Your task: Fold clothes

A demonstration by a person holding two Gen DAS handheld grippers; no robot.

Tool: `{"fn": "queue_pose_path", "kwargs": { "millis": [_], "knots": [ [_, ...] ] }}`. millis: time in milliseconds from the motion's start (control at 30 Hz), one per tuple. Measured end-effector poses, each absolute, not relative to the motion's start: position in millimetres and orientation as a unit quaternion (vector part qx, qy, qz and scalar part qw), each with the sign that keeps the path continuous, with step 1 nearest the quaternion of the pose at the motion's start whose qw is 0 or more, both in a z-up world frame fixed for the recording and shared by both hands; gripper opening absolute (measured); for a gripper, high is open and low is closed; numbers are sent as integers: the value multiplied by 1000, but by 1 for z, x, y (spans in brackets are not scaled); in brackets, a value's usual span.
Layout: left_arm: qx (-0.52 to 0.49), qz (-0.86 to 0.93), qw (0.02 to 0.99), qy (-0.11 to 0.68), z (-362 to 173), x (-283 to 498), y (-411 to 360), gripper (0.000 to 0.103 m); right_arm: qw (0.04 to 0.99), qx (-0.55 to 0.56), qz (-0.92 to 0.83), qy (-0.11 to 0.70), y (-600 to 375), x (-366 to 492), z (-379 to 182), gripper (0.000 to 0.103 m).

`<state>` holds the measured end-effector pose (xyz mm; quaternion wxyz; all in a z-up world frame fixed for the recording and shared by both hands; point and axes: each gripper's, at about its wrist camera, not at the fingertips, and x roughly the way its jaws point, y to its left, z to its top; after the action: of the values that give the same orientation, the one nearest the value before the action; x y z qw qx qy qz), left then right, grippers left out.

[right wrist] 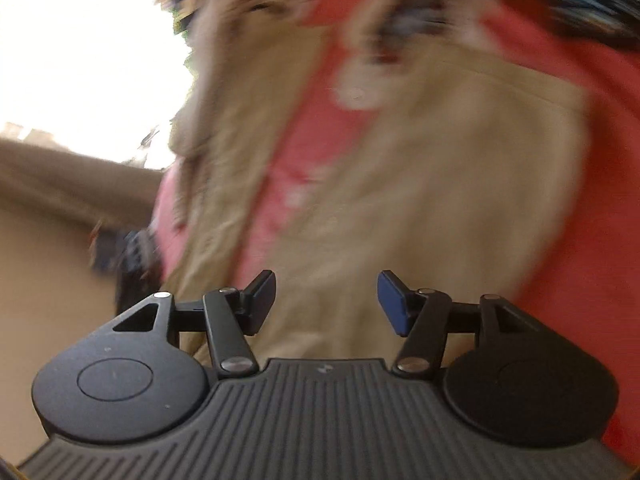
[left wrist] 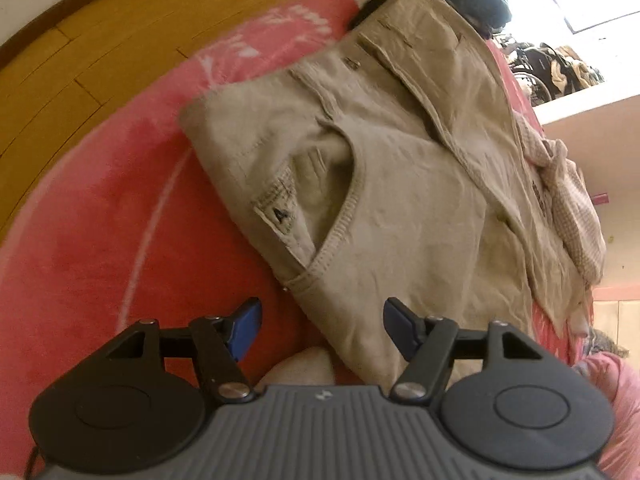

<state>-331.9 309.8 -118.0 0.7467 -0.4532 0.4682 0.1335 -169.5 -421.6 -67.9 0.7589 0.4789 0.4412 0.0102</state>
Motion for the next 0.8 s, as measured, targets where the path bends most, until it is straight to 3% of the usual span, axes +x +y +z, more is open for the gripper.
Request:
{"fn": "queue_pose_path", "kwargs": {
  "millis": [167,433,800],
  "knots": [
    [-456,138,755,451,-123,-325,307,68,721,543,-79,423,-445,-203,-99,57],
    [-468,152,761,423,-127,-320,308,66,730,554,-119,382,-464,-190,-112,57],
    [-469,153,762,418,-131,-330,314,47,731,552,-124,381,-456,-213,-107,53]
  ]
}}
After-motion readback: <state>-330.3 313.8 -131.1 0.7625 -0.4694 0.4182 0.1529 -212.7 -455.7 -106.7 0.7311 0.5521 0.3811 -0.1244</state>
